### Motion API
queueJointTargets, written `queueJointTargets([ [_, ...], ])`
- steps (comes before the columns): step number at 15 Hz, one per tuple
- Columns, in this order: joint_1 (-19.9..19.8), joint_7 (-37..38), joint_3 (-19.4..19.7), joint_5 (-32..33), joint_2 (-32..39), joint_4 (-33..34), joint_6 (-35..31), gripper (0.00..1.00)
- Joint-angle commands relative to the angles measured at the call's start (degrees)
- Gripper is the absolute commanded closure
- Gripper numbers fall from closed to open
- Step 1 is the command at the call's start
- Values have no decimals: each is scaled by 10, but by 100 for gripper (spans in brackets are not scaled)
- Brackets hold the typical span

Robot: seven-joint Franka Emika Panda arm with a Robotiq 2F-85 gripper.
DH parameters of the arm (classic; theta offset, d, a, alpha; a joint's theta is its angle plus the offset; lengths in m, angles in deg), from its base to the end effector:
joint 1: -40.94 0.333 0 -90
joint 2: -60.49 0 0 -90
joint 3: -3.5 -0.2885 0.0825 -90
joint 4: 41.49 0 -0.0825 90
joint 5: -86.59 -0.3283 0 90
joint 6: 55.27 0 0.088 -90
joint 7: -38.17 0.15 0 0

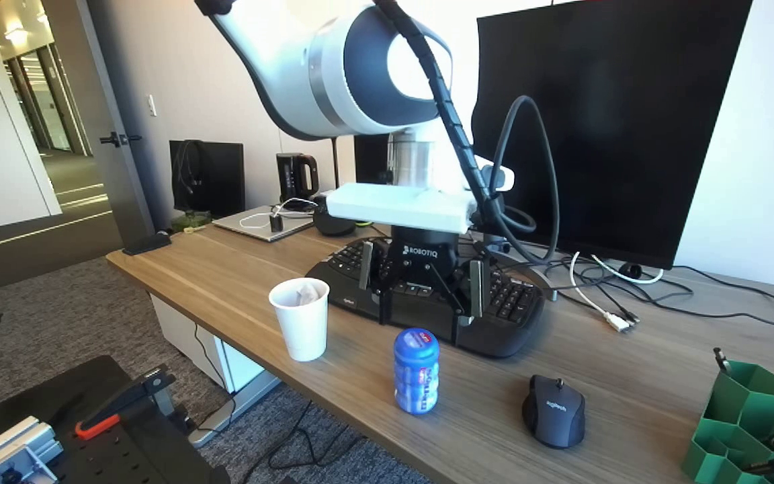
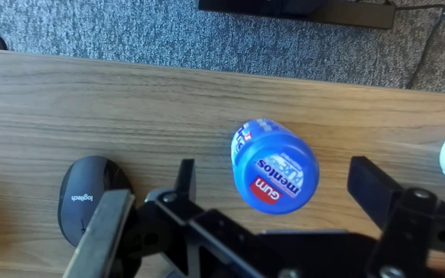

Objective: Move the bottle to the left

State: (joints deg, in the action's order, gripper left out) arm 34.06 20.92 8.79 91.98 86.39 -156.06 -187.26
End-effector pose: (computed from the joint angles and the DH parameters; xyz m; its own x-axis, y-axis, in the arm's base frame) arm 0.5250 -0.1188 0.1958 0.9726 0.1555 -0.1730 0.1665 -0.9847 0.0509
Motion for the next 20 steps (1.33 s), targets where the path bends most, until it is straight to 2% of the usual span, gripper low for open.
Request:
queueJointTargets([
  [1, 2, 13, -6, 16, 12, 16, 5, 0],
  [14, 6, 25, -10, 29, 26, 18, 10, 1],
  [16, 5, 26, -10, 27, 27, 19, 12, 26],
  [17, 5, 27, -10, 27, 28, 20, 12, 29],
  [20, 4, 28, -10, 25, 29, 21, 13, 54],
])
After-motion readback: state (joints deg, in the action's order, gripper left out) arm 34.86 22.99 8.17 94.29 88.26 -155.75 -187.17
